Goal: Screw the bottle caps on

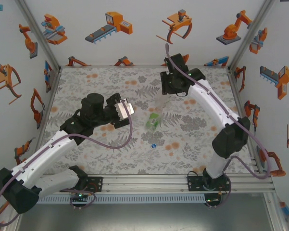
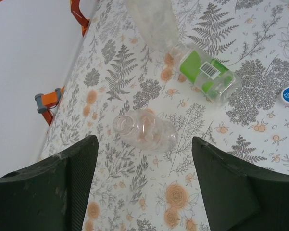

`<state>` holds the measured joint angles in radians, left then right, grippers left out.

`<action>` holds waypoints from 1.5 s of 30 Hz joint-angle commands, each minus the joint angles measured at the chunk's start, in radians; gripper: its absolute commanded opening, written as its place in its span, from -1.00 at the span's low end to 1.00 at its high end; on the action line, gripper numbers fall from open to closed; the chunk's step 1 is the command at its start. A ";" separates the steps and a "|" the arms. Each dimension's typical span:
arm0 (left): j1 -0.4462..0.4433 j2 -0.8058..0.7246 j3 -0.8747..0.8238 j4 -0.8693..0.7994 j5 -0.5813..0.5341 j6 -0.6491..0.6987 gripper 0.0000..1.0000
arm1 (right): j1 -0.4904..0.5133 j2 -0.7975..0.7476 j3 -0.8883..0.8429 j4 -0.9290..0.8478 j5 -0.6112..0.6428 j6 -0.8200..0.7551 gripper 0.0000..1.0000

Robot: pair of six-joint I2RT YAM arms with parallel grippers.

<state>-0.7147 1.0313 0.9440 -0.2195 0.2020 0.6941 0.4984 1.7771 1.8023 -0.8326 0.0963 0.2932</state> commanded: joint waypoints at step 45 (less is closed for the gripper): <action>0.001 -0.020 -0.015 0.044 -0.006 -0.031 0.47 | -0.160 0.151 0.336 -0.220 -0.004 0.032 0.17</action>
<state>-0.7147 1.0309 0.9394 -0.2005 0.1982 0.6849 0.3332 2.0251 2.1693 -1.0431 0.1188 0.2501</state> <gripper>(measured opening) 0.732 0.580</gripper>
